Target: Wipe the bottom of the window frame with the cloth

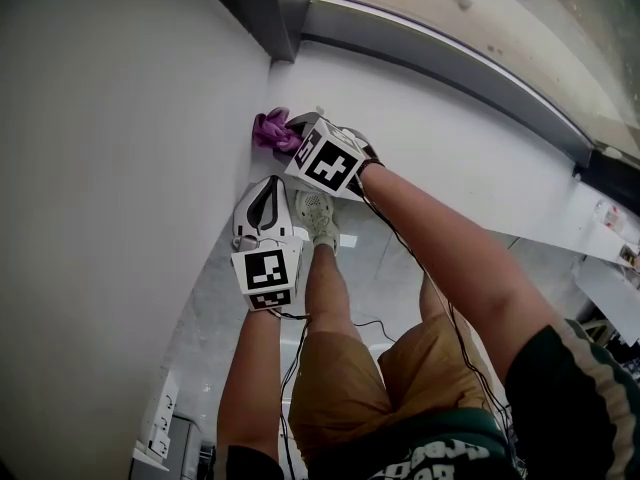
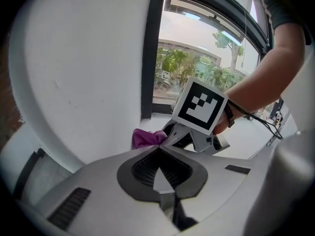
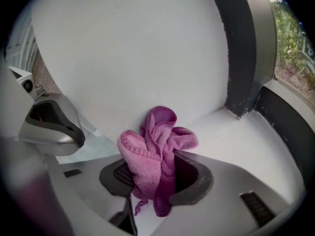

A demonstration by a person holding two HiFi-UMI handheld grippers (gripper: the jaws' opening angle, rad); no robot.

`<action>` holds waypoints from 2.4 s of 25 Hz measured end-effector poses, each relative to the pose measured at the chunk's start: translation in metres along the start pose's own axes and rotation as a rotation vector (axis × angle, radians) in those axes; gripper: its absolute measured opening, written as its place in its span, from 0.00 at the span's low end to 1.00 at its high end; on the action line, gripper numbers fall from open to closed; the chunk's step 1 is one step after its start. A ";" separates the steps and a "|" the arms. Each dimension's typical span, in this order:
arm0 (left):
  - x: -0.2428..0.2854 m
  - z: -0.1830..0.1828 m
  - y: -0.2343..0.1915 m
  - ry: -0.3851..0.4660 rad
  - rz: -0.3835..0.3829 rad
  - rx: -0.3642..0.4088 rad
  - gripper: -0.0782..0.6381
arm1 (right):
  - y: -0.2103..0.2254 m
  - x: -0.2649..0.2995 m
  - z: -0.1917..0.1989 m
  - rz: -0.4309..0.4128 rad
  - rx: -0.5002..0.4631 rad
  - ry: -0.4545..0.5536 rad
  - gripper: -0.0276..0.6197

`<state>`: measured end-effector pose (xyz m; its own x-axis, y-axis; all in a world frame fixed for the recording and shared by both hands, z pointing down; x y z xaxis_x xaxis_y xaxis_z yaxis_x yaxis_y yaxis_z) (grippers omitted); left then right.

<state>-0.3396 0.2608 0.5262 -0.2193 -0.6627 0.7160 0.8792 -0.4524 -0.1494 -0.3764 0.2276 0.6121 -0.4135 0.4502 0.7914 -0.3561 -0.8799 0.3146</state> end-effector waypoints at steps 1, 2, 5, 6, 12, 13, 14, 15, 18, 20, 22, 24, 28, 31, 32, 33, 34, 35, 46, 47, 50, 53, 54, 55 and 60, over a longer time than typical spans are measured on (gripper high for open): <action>-0.002 0.003 0.000 -0.004 0.001 0.000 0.11 | -0.004 0.000 0.002 -0.007 -0.001 -0.003 0.30; -0.004 0.007 -0.001 -0.010 0.001 -0.001 0.11 | -0.008 0.001 0.003 -0.014 -0.004 -0.008 0.30; -0.013 0.021 -0.006 -0.029 -0.010 -0.014 0.11 | -0.022 0.003 0.008 -0.032 -0.010 -0.016 0.30; -0.016 0.025 -0.008 -0.035 -0.016 -0.019 0.11 | -0.027 0.004 0.010 -0.038 -0.008 -0.017 0.30; -0.027 0.042 -0.016 -0.059 -0.036 -0.036 0.11 | -0.053 0.007 0.018 -0.074 0.025 -0.017 0.30; -0.027 0.043 -0.017 -0.062 -0.038 -0.034 0.11 | -0.056 0.007 0.020 -0.079 0.028 -0.016 0.30; -0.027 0.043 -0.018 -0.064 -0.040 -0.032 0.11 | -0.060 0.008 0.021 -0.083 0.031 -0.015 0.30; -0.027 0.044 -0.018 -0.067 -0.040 -0.029 0.11 | -0.062 0.008 0.023 -0.084 0.034 -0.015 0.30; -0.025 0.043 -0.018 -0.067 -0.033 -0.023 0.11 | -0.067 0.009 0.026 -0.088 0.054 -0.017 0.30; -0.023 0.041 -0.017 -0.064 -0.023 -0.027 0.11 | -0.068 0.010 0.026 -0.082 0.058 -0.013 0.30; -0.022 0.038 -0.014 -0.059 -0.013 -0.027 0.11 | -0.068 0.010 0.026 -0.082 0.061 -0.009 0.30; -0.021 0.036 -0.014 -0.054 -0.011 -0.035 0.11 | -0.068 0.009 0.025 -0.081 0.070 -0.002 0.30; -0.021 0.033 -0.016 -0.049 -0.015 -0.053 0.11 | -0.067 0.007 0.024 -0.063 0.098 0.011 0.30; -0.019 0.029 -0.014 -0.050 -0.002 -0.017 0.11 | -0.065 0.005 0.026 -0.029 0.093 0.024 0.30; -0.018 0.028 -0.013 -0.052 0.004 -0.004 0.11 | -0.064 0.004 0.027 -0.015 0.087 0.025 0.30; -0.017 0.027 -0.012 -0.055 0.012 0.008 0.11 | -0.064 0.003 0.029 -0.003 0.085 0.025 0.30; -0.016 0.026 -0.010 -0.058 0.020 0.020 0.11 | -0.064 0.001 0.032 0.007 0.093 0.024 0.30; -0.016 0.025 -0.007 -0.058 0.029 0.031 0.11 | -0.063 -0.001 0.035 0.015 0.107 0.023 0.30; 0.005 0.011 0.055 -0.079 0.134 0.149 0.11 | -0.049 -0.046 0.100 0.072 0.218 0.018 0.30; 0.008 0.010 0.060 -0.082 0.140 0.159 0.11 | -0.048 -0.050 0.105 0.076 0.226 0.023 0.30; 0.014 0.007 0.074 -0.089 0.151 0.175 0.11 | -0.042 -0.062 0.119 0.090 0.247 0.033 0.30; 0.017 0.005 0.089 -0.098 0.159 0.179 0.11 | -0.037 -0.075 0.136 0.103 0.292 0.039 0.30; 0.019 0.005 0.095 -0.102 0.163 0.185 0.11 | -0.035 -0.080 0.142 0.111 0.303 0.039 0.30; 0.020 0.005 0.101 -0.105 0.167 0.191 0.11 | -0.033 -0.085 0.149 0.120 0.310 0.036 0.30; 0.027 0.005 0.136 -0.119 0.192 0.204 0.11 | -0.025 -0.110 0.187 0.152 0.346 0.020 0.30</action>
<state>-0.2236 0.1841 0.5288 -0.0009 -0.6447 0.7644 0.9691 -0.1890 -0.1583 -0.1657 0.1715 0.6151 -0.4569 0.3104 0.8336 0.0132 -0.9347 0.3552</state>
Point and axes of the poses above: the fingertips, and each gripper's own axes: x forward along the fingers, y to its right, z out of its underside, the point moved 1 cm from there along -x, backward along the fingers, and after that the axes turned 4 degrees about z, right-handed, at the moved point
